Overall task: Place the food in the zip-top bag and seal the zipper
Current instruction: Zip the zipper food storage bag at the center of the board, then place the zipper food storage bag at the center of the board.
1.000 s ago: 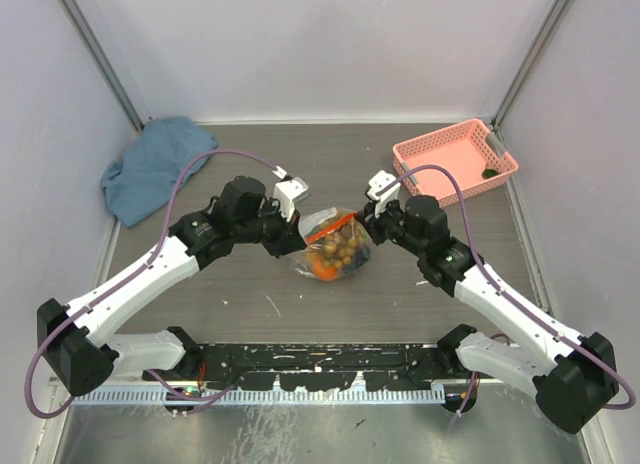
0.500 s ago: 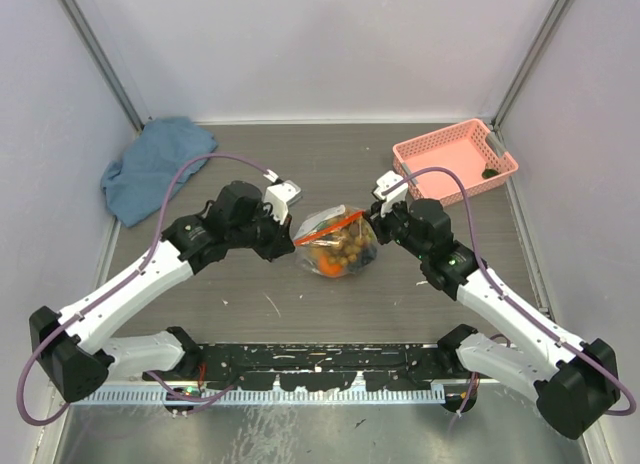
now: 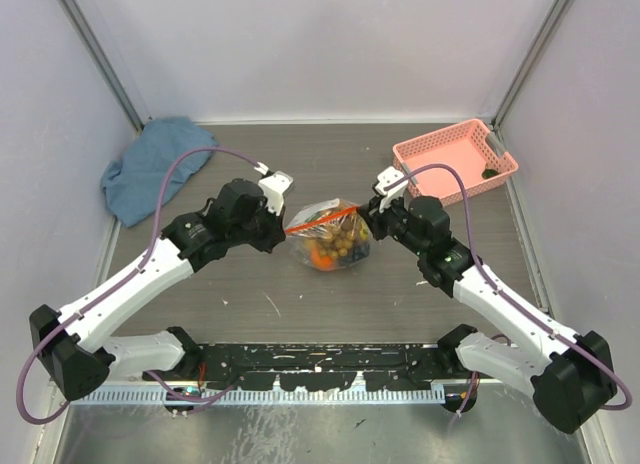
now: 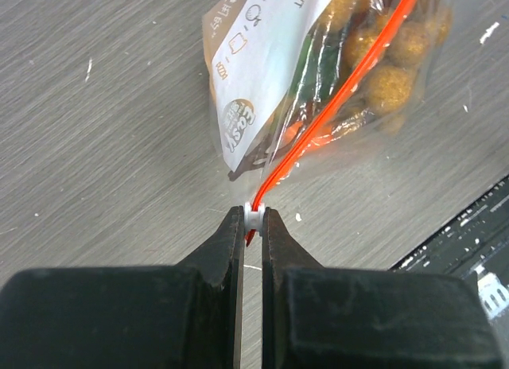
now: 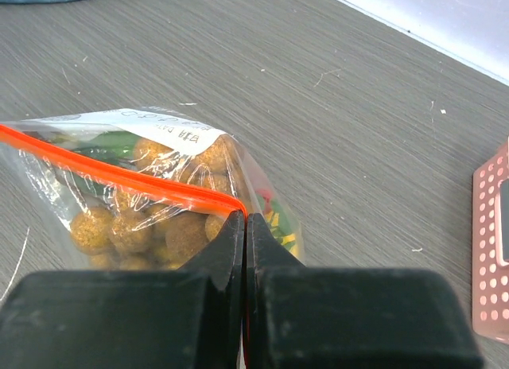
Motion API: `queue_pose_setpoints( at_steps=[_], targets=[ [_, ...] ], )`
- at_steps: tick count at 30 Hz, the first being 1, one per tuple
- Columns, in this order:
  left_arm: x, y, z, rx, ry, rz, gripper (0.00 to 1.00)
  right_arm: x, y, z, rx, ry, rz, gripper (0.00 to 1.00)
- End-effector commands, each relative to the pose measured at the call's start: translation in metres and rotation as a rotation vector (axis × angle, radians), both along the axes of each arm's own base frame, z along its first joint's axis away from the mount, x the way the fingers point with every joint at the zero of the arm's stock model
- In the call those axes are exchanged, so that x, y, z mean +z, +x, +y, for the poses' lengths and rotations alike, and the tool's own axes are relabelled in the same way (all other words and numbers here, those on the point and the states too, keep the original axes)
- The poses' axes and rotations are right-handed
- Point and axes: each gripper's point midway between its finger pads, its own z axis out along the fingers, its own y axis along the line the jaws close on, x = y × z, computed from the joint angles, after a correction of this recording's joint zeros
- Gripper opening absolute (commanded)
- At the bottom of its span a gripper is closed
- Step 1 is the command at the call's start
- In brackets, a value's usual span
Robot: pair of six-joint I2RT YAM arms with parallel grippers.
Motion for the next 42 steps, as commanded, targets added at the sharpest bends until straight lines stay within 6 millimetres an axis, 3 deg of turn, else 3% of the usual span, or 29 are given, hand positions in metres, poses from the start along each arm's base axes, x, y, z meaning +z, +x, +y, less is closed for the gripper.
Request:
queue_pose_setpoints(
  at_steps=[1, 5, 9, 16, 20, 24, 31, 36, 42],
  targets=[
    [0.010, 0.018, 0.020, 0.138, 0.054, -0.042, 0.05, 0.049, 0.021, -0.003, -0.045, 0.093, -0.156, 0.01],
    [0.011, 0.024, 0.027, 0.191, 0.049, -0.080, 0.09, 0.041, 0.016, 0.004, 0.007, 0.096, -0.149, 0.01],
    [-0.006, 0.020, 0.024, 0.213, -0.010, -0.058, 0.11, 0.028, 0.009, 0.008, 0.035, 0.127, -0.133, 0.01],
    [-0.017, 0.013, 0.022, 0.247, -0.090, -0.039, 0.22, 0.016, -0.005, 0.018, 0.110, 0.148, -0.076, 0.14],
    [-0.019, 0.007, 0.022, 0.253, -0.135, -0.028, 0.23, 0.012, -0.015, 0.020, 0.136, 0.178, -0.045, 0.15],
    [-0.028, -0.005, 0.025, 0.260, -0.172, 0.002, 0.24, 0.002, -0.032, 0.030, 0.226, 0.192, 0.016, 0.12],
    [-0.048, -0.032, 0.037, 0.276, -0.210, 0.070, 0.30, -0.017, -0.081, 0.047, 0.443, 0.203, 0.207, 0.13],
    [-0.062, -0.045, 0.043, 0.299, -0.240, 0.112, 0.40, -0.025, -0.101, 0.047, 0.485, 0.219, 0.311, 0.25],
    [-0.077, -0.041, 0.049, 0.370, -0.253, 0.114, 0.47, -0.033, -0.089, 0.031, 0.350, 0.208, 0.262, 0.43]
  ],
)
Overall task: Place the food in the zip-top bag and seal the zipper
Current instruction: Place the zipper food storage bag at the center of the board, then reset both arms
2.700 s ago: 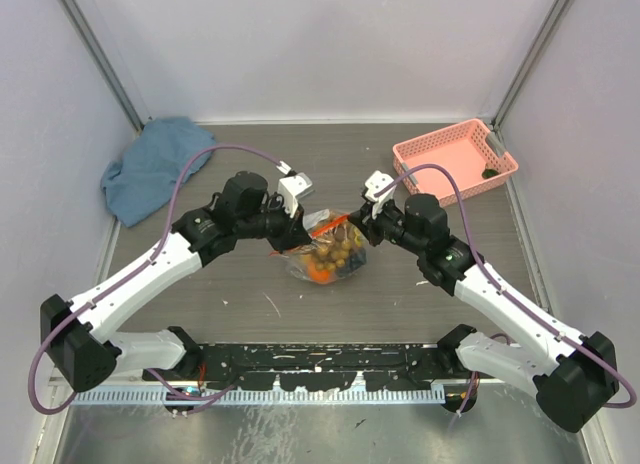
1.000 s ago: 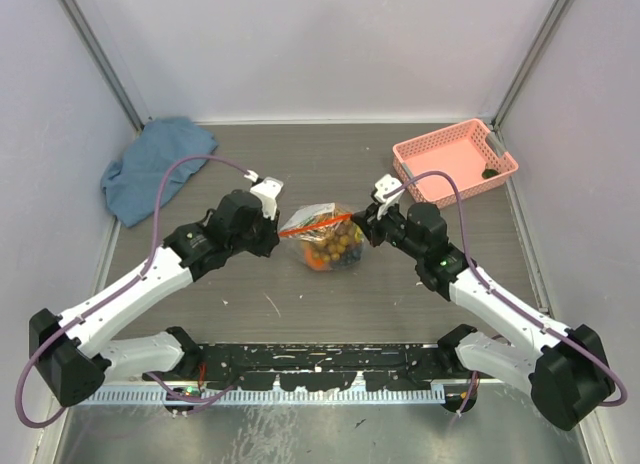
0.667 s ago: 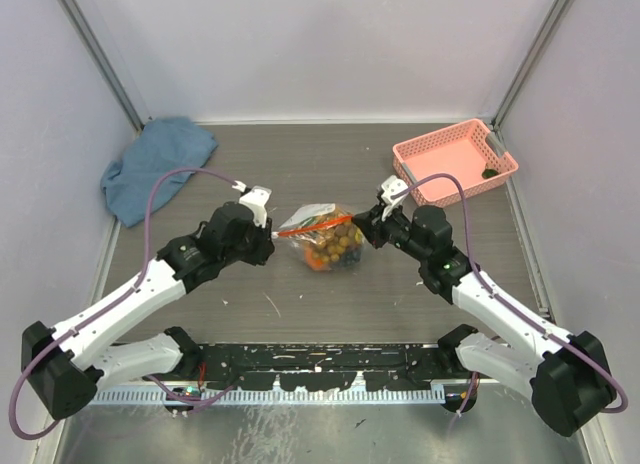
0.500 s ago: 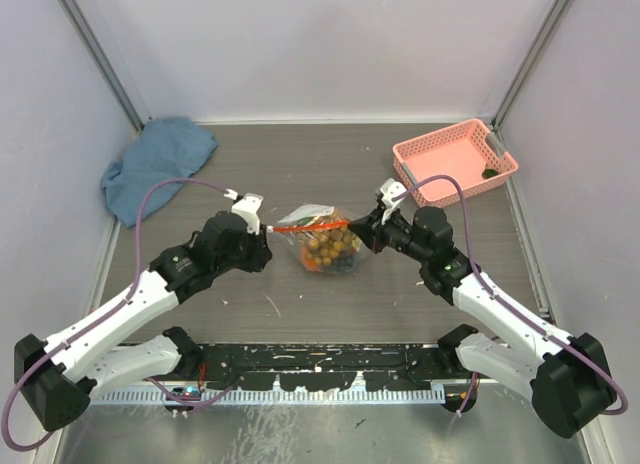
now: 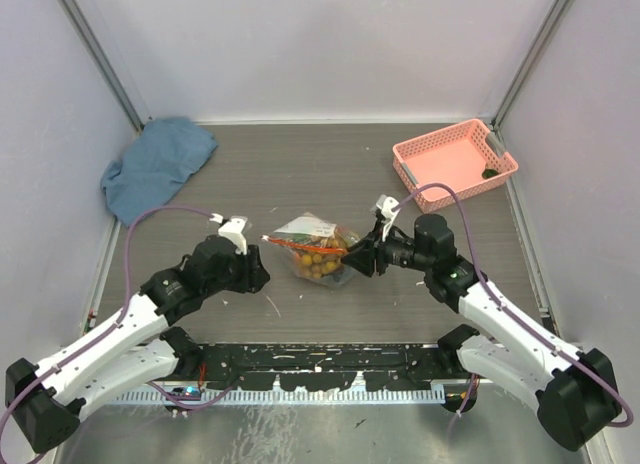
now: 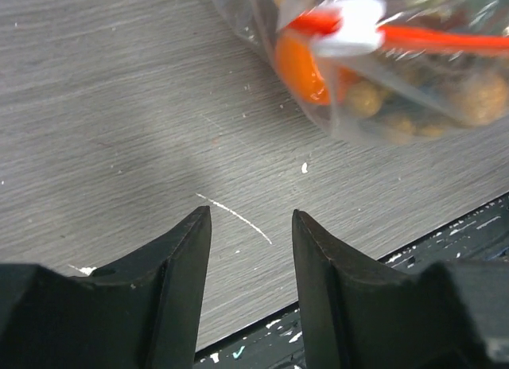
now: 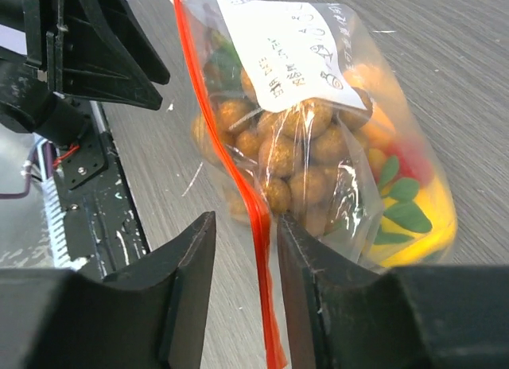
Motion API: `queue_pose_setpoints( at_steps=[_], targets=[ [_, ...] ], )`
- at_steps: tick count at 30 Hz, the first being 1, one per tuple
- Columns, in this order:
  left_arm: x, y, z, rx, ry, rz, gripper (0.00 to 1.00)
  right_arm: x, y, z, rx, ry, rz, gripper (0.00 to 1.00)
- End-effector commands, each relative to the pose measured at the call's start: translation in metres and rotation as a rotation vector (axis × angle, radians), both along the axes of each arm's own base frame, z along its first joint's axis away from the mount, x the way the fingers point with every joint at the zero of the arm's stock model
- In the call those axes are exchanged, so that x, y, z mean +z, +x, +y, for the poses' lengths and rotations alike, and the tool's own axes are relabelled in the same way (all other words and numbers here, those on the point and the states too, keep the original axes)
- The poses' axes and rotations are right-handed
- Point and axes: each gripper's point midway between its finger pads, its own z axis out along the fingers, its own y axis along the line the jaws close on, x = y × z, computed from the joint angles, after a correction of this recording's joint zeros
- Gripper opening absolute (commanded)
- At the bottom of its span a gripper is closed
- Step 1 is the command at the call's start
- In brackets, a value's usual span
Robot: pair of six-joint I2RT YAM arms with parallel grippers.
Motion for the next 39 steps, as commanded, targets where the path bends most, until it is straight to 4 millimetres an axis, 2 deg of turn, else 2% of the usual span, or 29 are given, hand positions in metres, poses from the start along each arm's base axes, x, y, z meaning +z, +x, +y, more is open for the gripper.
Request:
queue_pose_setpoints(
  at_steps=[1, 7, 13, 16, 17, 18, 21, 23, 28, 32, 35, 39],
  targets=[
    [0.002, 0.013, -0.002, 0.077, -0.055, -0.029, 0.47, 0.003, 0.007, -0.012, -0.104, 0.006, -0.037, 0.45],
    [-0.004, 0.035, -0.005, 0.130, -0.038, -0.080, 0.52, 0.013, 0.030, -0.043, -0.344, 0.000, -0.110, 0.57],
    [-0.017, 0.053, -0.003, 0.187, 0.000, -0.064, 0.63, 0.032, 0.040, -0.079, -0.558, 0.018, -0.182, 0.69],
    [-0.012, 0.056, 0.001, 0.208, -0.008, -0.051, 0.71, 0.046, 0.040, -0.098, -0.653, 0.047, -0.232, 0.74],
    [0.002, 0.056, 0.011, 0.247, -0.026, -0.068, 0.80, 0.055, 0.041, -0.116, -0.739, 0.056, -0.264, 0.76],
    [0.007, 0.056, 0.017, 0.269, -0.033, -0.073, 0.84, 0.058, 0.041, -0.121, -0.765, 0.056, -0.275, 0.77],
    [0.027, 0.050, 0.036, 0.334, -0.058, -0.105, 0.96, 0.064, 0.040, -0.140, -0.851, 0.040, -0.298, 0.77],
    [0.046, 0.043, 0.049, 0.363, -0.074, -0.140, 1.00, 0.066, 0.039, -0.155, -0.920, 0.018, -0.308, 0.78],
    [0.109, 0.018, 0.081, 0.385, -0.109, -0.284, 0.98, 0.076, 0.028, -0.182, -1.024, 0.021, -0.331, 0.82],
    [0.147, 0.003, 0.101, 0.381, -0.136, -0.415, 0.98, 0.079, 0.021, -0.191, -1.057, 0.059, -0.348, 0.83],
    [0.158, -0.003, 0.109, 0.376, -0.147, -0.491, 0.98, 0.079, 0.019, -0.192, -1.062, 0.091, -0.359, 0.83],
    [0.160, -0.007, 0.119, 0.391, -0.146, -0.542, 0.98, 0.079, 0.019, -0.194, -1.071, 0.101, -0.364, 0.83]
  ],
)
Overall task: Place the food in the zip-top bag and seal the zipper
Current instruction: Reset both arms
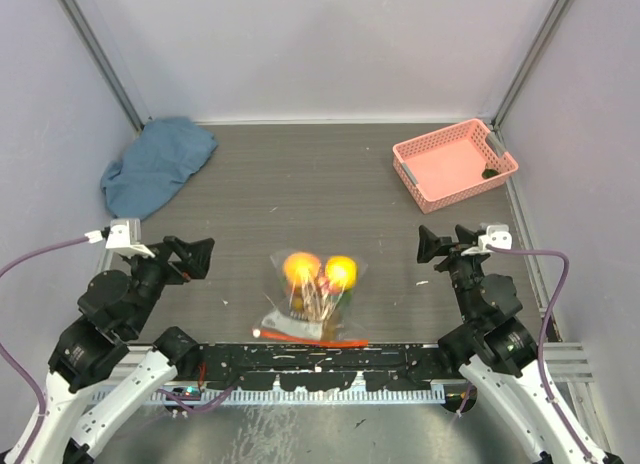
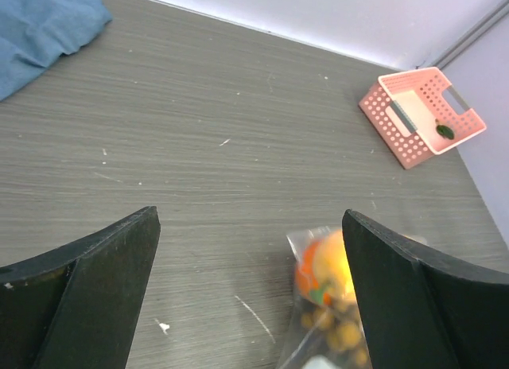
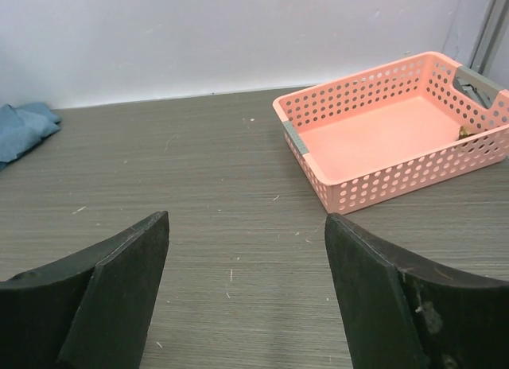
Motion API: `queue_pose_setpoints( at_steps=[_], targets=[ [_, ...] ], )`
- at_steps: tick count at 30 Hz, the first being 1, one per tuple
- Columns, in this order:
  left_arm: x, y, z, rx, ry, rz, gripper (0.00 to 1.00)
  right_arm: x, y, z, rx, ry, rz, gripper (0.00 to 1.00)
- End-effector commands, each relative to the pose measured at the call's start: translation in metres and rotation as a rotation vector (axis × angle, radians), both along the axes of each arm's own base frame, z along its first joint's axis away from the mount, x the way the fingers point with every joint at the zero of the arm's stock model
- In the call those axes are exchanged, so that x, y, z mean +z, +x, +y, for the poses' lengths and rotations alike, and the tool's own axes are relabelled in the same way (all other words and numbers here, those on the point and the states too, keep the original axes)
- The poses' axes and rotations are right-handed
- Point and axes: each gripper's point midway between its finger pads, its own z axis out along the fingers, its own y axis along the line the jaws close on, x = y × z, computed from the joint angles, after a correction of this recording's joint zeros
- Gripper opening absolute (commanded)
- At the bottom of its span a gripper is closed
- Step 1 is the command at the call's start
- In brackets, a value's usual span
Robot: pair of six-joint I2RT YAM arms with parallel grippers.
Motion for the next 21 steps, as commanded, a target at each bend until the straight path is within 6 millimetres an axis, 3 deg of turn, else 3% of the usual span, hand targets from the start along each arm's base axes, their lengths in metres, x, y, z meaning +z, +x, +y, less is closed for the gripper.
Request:
queue_pose_setpoints(
  at_steps=[1, 9, 11, 12, 21],
  targets=[
    [-0.005, -0.001, 0.015, 0.045, 0.071, -0.024, 0.98, 0.011, 0.000, -0.007, -0.039, 0.032, -0.040, 0.83],
    [0.001, -0.007, 0.027, 0.079, 0.075, -0.070, 0.98, 0.014, -0.001, -0.012, -0.065, 0.035, -0.048, 0.85],
    [0.002, -0.009, 0.031, 0.091, 0.067, -0.081, 0.98, 0.014, -0.001, -0.015, -0.077, 0.038, -0.049, 0.98],
    [0.001, -0.010, 0.033, 0.097, 0.065, -0.086, 0.98, 0.014, -0.001, -0.016, -0.082, 0.039, -0.050, 1.00],
    [0.003, -0.013, 0.034, 0.091, 0.043, -0.117, 0.98, 0.013, -0.001, -0.018, -0.096, 0.041, -0.051, 1.00]
  ],
)
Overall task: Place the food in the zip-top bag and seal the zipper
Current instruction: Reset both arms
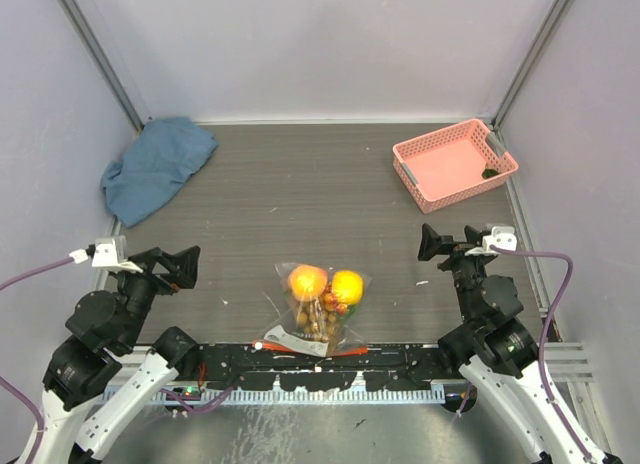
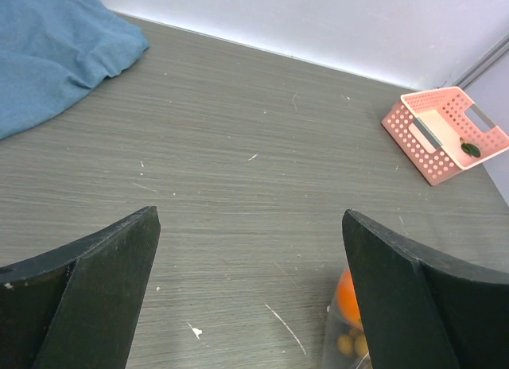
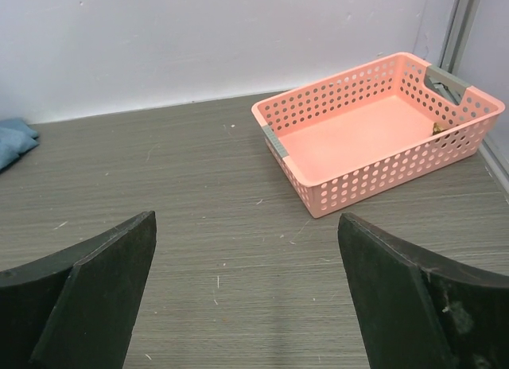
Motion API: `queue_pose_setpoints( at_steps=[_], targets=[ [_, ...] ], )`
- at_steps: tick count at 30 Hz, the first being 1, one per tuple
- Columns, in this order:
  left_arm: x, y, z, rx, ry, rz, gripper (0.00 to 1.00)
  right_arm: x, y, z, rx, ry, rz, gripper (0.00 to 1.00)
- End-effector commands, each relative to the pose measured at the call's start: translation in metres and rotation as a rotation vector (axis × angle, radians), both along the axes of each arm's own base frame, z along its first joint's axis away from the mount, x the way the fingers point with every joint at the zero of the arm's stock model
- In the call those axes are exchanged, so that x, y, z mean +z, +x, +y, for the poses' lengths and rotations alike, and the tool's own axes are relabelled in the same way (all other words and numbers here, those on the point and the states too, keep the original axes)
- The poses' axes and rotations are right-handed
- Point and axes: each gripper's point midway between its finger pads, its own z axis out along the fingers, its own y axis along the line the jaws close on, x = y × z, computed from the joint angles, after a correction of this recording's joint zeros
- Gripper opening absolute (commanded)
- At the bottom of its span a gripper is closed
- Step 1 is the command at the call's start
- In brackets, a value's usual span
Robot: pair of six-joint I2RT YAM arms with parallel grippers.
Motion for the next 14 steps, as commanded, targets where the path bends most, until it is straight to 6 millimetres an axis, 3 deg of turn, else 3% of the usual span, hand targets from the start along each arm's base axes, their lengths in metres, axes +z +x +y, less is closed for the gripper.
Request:
queue_pose_setpoints(
  at_steps=[1, 14],
  targets=[
    [0.0086, 0.0024, 0.0017, 0.014, -0.009, -0.036, 0.98, 0.0121, -0.0006, -0.0053, -0.028, 0.031, -0.045, 1.00],
    [0.0034, 0.0055, -0.0030, 0.004, -0.004, -0.007, 0.98, 0.0104, 0.0006, -0.0058, -0.034, 0.028, -0.039, 1.00]
  ],
)
